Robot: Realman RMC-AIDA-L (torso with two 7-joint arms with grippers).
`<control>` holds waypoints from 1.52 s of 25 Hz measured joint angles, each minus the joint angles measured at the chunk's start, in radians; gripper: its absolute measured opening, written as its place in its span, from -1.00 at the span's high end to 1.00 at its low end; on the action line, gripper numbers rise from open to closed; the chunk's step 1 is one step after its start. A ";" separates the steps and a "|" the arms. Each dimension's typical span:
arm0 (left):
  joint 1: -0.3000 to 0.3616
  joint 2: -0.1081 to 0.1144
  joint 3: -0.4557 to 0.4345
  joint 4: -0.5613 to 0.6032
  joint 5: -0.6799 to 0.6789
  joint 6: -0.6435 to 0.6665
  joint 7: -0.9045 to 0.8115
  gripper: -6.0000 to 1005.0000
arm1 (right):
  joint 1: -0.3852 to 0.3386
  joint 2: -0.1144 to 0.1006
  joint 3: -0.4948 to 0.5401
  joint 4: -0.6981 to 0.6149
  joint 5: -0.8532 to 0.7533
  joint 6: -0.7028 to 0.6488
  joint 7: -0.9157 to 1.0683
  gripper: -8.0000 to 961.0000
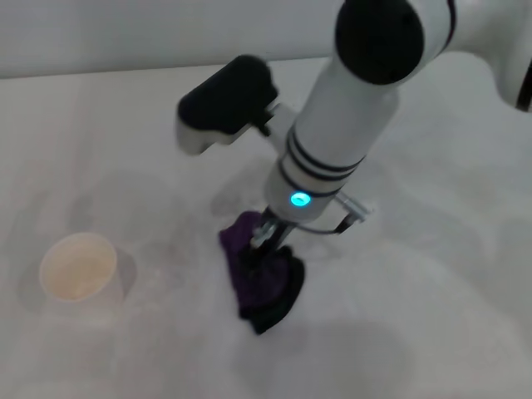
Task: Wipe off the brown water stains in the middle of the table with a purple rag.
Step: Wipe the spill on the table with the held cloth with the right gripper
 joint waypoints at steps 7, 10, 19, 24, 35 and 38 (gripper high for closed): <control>-0.003 -0.003 0.000 -0.006 0.001 0.000 0.001 -0.75 | 0.042 0.000 -0.122 0.009 0.234 -0.059 -0.104 0.86; -0.003 -0.004 0.000 -0.007 0.001 0.000 0.002 -0.75 | 0.046 0.000 -0.134 0.029 0.239 -0.068 -0.109 0.86; 0.002 -0.004 0.000 -0.009 -0.004 -0.023 0.018 -0.75 | 0.059 -0.003 -0.019 0.171 0.035 -0.048 -0.057 0.86; 0.016 -0.003 -0.023 -0.004 -0.006 -0.025 0.022 -0.75 | 0.056 -0.001 0.096 0.137 -0.116 0.015 -0.034 0.87; -0.003 -0.009 -0.021 -0.002 0.002 -0.024 0.025 -0.74 | 0.043 0.000 -0.028 0.091 0.008 -0.007 -0.017 0.87; -0.005 -0.010 -0.020 -0.002 0.002 -0.025 0.025 -0.75 | 0.037 0.000 -0.052 0.047 0.052 -0.007 -0.018 0.86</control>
